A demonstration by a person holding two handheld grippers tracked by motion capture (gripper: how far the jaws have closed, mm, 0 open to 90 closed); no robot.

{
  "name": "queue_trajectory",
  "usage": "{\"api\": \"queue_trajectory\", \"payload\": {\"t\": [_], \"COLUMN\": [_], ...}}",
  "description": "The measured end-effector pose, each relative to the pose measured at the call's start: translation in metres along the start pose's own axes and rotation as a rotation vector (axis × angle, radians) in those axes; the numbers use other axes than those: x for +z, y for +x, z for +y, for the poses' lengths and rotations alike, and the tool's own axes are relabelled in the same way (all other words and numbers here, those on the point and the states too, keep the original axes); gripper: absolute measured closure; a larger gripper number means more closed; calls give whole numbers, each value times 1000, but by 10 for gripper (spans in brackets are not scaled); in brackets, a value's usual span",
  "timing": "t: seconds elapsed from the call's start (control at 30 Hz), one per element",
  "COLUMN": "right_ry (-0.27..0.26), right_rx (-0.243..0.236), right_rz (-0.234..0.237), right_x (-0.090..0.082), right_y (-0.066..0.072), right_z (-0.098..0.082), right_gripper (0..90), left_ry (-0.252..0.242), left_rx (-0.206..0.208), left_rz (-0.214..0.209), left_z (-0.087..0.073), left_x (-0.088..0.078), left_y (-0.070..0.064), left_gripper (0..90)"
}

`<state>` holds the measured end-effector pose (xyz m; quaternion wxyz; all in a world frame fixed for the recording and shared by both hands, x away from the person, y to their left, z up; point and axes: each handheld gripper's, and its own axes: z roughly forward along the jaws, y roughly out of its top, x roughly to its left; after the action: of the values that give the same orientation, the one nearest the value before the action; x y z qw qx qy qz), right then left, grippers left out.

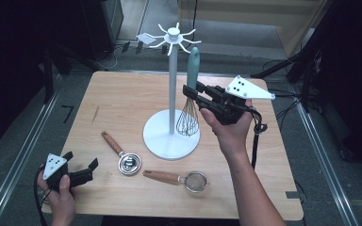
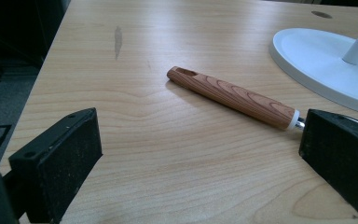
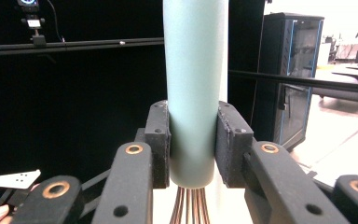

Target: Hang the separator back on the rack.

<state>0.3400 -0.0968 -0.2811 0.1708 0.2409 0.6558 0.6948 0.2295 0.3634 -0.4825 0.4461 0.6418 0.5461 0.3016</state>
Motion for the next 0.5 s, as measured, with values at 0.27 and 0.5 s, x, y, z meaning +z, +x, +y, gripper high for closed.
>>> {"api": "queue_trajectory", "payload": {"t": [0.27,0.5], "right_ry": [4,9], "right_rx": [2,8], "right_rz": [5,9], "right_x": [6,12], "right_y": [0,-1], "right_z": [-1,-1], "right_gripper": [711,711], "left_ry": [-1,0], "left_rx": [-1,1], "left_rz": [-2,-3], "left_z": [0,0], "left_x": [0,0], "left_y": [0,0], "left_gripper": [0,0]}}
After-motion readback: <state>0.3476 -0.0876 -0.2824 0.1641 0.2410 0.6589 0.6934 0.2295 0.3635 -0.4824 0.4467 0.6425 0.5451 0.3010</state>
